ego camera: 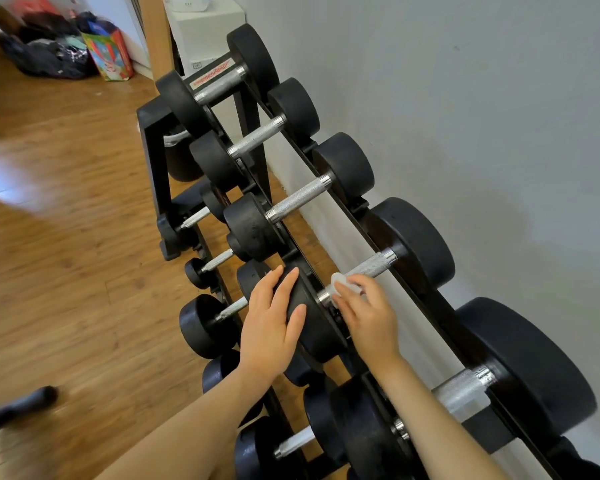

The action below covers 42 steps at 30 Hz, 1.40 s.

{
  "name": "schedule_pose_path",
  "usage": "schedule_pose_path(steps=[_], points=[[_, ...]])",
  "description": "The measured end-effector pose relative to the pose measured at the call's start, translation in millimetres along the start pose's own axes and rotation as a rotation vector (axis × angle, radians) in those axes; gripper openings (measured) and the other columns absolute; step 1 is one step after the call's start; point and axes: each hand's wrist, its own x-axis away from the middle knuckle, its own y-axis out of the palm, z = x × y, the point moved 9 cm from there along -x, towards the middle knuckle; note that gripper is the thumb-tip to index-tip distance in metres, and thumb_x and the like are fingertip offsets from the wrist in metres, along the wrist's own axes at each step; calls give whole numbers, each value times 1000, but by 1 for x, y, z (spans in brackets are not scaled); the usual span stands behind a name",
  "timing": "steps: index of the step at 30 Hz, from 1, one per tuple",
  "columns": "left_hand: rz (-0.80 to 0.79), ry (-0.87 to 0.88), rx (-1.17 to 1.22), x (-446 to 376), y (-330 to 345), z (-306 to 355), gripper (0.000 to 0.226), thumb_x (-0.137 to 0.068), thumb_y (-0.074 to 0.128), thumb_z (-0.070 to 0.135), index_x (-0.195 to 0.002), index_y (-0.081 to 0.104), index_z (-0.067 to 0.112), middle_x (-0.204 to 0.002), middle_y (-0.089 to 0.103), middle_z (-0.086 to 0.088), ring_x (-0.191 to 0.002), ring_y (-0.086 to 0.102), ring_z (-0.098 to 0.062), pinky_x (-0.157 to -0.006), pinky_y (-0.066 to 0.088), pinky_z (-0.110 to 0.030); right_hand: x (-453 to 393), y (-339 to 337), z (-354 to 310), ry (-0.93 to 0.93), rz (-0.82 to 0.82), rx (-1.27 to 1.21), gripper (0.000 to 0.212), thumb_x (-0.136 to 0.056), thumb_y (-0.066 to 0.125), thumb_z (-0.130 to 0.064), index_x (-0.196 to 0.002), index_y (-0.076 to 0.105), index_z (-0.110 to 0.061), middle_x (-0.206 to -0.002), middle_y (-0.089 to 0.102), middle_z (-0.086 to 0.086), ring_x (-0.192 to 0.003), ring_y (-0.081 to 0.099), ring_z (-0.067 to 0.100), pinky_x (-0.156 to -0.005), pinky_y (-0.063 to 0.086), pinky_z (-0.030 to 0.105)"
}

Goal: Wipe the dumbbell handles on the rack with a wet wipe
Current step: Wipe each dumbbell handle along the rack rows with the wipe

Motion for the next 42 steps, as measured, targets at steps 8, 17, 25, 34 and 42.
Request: schedule_pose_path(steps=[8,17,25,34,42], points=[[7,5,-1,0,-1,1,61,-97,26,56,-152,30,30,-157,26,5,-145,18,-11,-114,17,-29,8,-12,-4,-32,140,179,23,-90,63,-25,-108,73,-15,-105,66,4,-100,54,21,-81,44,31],[-1,-6,1,0,-1,1,62,-96,26,56,-153,30,31,-158,25,6,-146,18,-11,-115,18,-31,14,-4,19,165,126,-167,22,-92,62,-20,-110,71,-10,-104,57,-7,-96,57,7,-81,52,22],[-27,-48,-22,3,-1,3,62,-99,22,61,-155,21,35,-162,15,11,-149,8,-5,-116,16,-27,14,10,6,101,-52,-184,16,-93,63,-22,-107,66,-17,-105,57,-8,-101,57,6,-86,50,20],[-123,-91,-31,2,-9,8,57,-103,37,44,-156,23,30,-164,15,6,-150,10,-12,-122,19,-37,32,-54,14,375,89,-184,7,-93,65,-21,-97,66,-15,-92,54,-14,-90,55,5,-77,44,12],[-160,98,-97,53,-15,36,52,-103,40,39,-152,36,23,-163,19,-5,-151,14,-24,-119,19,-42,102,-115,-20,580,296,-233,9,-91,65,-6,-99,68,-5,-93,53,-13,-93,54,-9,-76,44,6]])
